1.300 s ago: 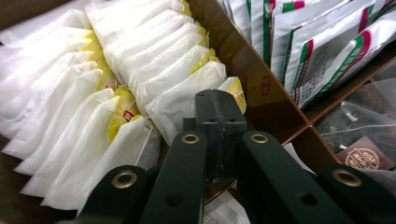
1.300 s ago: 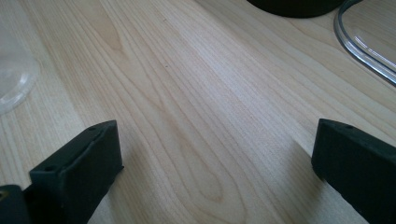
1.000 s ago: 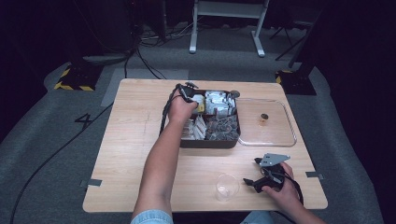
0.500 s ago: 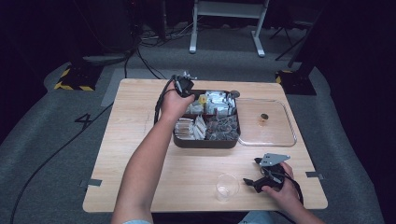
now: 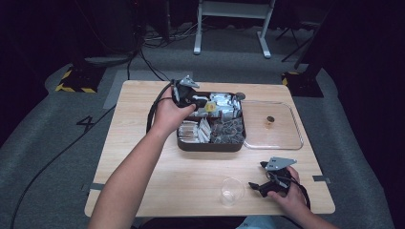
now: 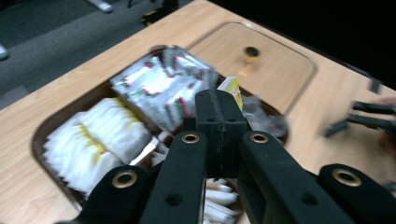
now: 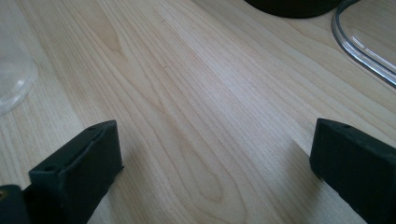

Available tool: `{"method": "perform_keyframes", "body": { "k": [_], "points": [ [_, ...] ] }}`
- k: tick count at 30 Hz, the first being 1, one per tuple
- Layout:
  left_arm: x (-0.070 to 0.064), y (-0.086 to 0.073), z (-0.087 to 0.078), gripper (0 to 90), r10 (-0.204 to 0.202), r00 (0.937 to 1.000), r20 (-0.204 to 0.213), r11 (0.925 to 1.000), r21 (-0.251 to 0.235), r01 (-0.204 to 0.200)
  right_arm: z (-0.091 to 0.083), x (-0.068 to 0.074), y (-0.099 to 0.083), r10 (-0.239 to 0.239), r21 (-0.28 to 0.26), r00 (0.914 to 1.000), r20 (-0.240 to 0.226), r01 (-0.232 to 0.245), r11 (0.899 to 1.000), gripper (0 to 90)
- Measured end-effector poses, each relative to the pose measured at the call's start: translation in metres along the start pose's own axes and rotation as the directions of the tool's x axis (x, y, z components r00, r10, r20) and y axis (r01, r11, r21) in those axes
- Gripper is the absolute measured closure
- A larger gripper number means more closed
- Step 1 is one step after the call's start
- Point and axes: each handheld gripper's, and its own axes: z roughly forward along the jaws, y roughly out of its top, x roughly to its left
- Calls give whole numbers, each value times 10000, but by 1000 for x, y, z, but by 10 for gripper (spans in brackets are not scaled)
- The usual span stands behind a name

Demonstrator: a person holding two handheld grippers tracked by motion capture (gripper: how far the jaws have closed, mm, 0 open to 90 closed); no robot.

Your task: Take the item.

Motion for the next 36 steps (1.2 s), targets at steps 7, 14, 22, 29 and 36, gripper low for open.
{"method": "perform_keyframes", "body": {
  "k": [7, 14, 22, 29, 36],
  "points": [
    [-30, -6, -21, 900, 542, 9972, 517, 9981, -336, -525, 0, 0, 0, -27, -1, 10000, -49, 27, 10000, 23],
    [-59, -18, -33, 900, 943, 9902, 1033, 9944, -577, -886, 0, 0, 0, -32, 2, 10000, -59, 32, 10000, 24],
    [-84, -39, -34, 900, 1085, 9815, 1577, 9920, -817, -965, 0, 0, 0, -11, 4, 10000, -48, 11, 10000, 24],
    [-108, -53, -28, 900, 1490, 9700, 1920, 9867, -928, -1332, 0, 0, 0, -16, 5, 10000, -47, 16, 10000, 24],
    [-128, -63, -21, 900, 1777, 9555, 2356, 9810, -1191, -1531, 0, 0, 0, -12, 1, 10000, -45, 12, 10000, 23]
  ]
}}
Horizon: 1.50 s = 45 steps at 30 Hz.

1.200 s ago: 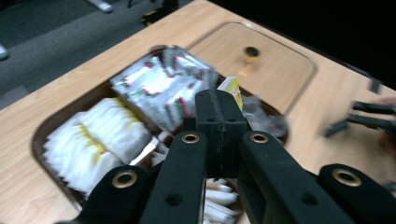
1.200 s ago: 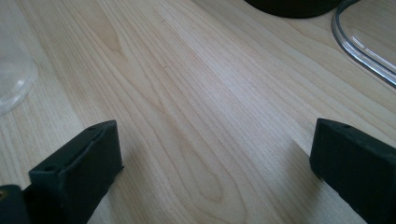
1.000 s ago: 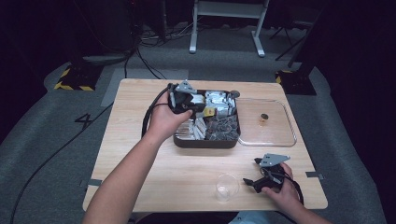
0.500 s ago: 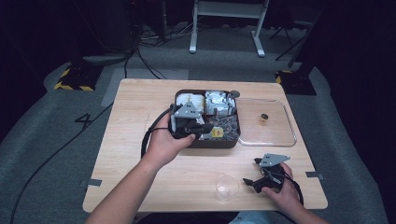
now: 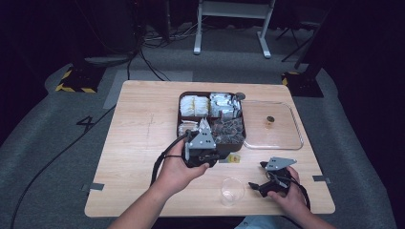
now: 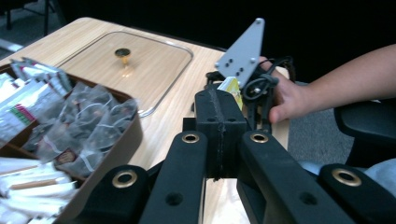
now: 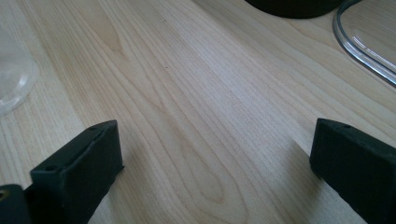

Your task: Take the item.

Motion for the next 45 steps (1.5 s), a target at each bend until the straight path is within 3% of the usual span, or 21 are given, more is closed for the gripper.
{"method": "perform_keyframes", "body": {
  "k": [6, 13, 20, 30, 35, 38, 45],
  "points": [
    [-13, -12, 8, 900, -66, 9993, 375, 9999, -147, 72, 0, 0, 0, -11, -9, 10000, 11, 11, 10000, 24],
    [-25, -28, 20, 900, 122, 9991, 417, 9999, 42, -124, 0, 0, 0, 16, -20, 10000, 15, -16, 10000, 24],
    [-36, -42, 32, 900, 180, 9980, 609, 9998, -106, -174, 0, 0, 0, 10, -22, 10000, 16, -10, 10000, 23],
    [-40, -54, 46, 900, 103, 9965, 833, 9999, -62, -98, 0, 0, 0, 3, -20, 10000, 19, -3, 10000, 23],
    [-39, -58, 47, 900, -30, 9955, 951, 9998, 183, 12, 0, 0, 0, 6, -18, 10000, 21, -6, 10000, 24],
    [-39, -59, 47, 783, 9, 9966, 823, 9997, 238, -29, 0, 0, 0, 10, -22, 10000, 19, -10, 10000, 23],
    [-37, -60, 45, 681, 45, 9985, 551, 9998, 178, -55, 0, 0, 0, 12, -19, 10000, 15, -12, 10000, 24]
  ]
}}
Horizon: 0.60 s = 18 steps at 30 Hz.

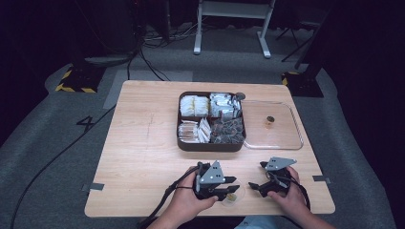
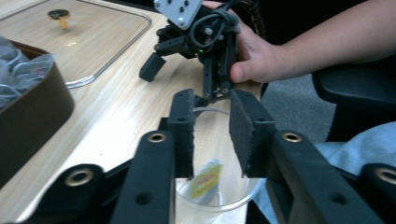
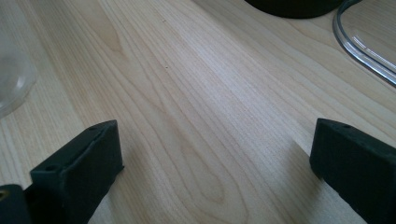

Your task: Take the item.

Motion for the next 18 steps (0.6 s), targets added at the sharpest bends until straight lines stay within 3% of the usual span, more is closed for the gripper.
{"method": "perform_keyframes", "body": {
  "k": [7, 12, 18],
  "points": [
    [4, 2, -5, 556, -83, 9998, -179, 9999, -95, 81, 0, 0, 0, 26, 16, 10000, -6, -26, 10000, 23],
    [8, 5, -13, 440, 30, 9972, -752, 10000, -80, -36, 0, 0, 0, -4, -2, 10000, -11, 4, 10000, 24],
    [16, 3, -27, 351, -85, 9877, -1561, 9997, 192, 116, 0, 0, 0, -4, 3, 10000, -15, 4, 10000, 24]
  ]
}}
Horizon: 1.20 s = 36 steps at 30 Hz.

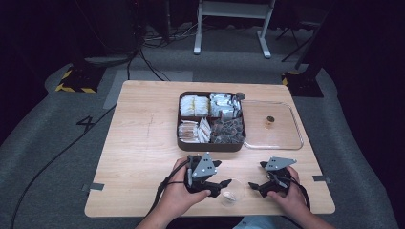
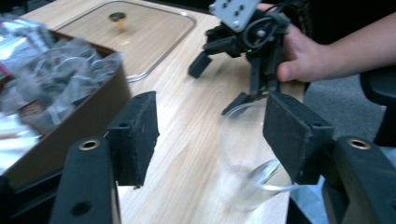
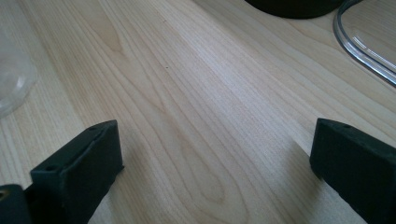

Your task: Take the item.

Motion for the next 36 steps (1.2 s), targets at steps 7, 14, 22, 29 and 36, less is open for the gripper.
{"method": "perform_keyframes", "body": {
  "k": [7, 14, 22, 29, 36],
  "points": [
    [12, -9, -17, 322, -164, 9987, -474, 9994, 284, 177, 0, -1, 0, -49, 28, 10000, -86, 49, 10000, 23],
    [22, -22, -35, 313, -502, 9951, -847, 9983, 240, 524, 0, -1, 0, -57, 31, 9999, -98, 57, 10000, 23],
    [38, -48, -50, 308, -915, 9843, -1507, 9934, 549, 1008, 0, -1, 0, -57, 29, 9999, -98, 57, 10000, 23],
    [59, -80, -68, 300, -1306, 9674, -2170, 9852, 810, 1512, 0, -1, 0, -58, 31, 9999, -101, 58, 10000, 23],
    [75, -108, -79, 298, -1669, 9466, -2758, 9723, 1131, 2044, 0, -1, 0, -70, 27, 9999, -112, 70, 10000, 23]
  ]
}}
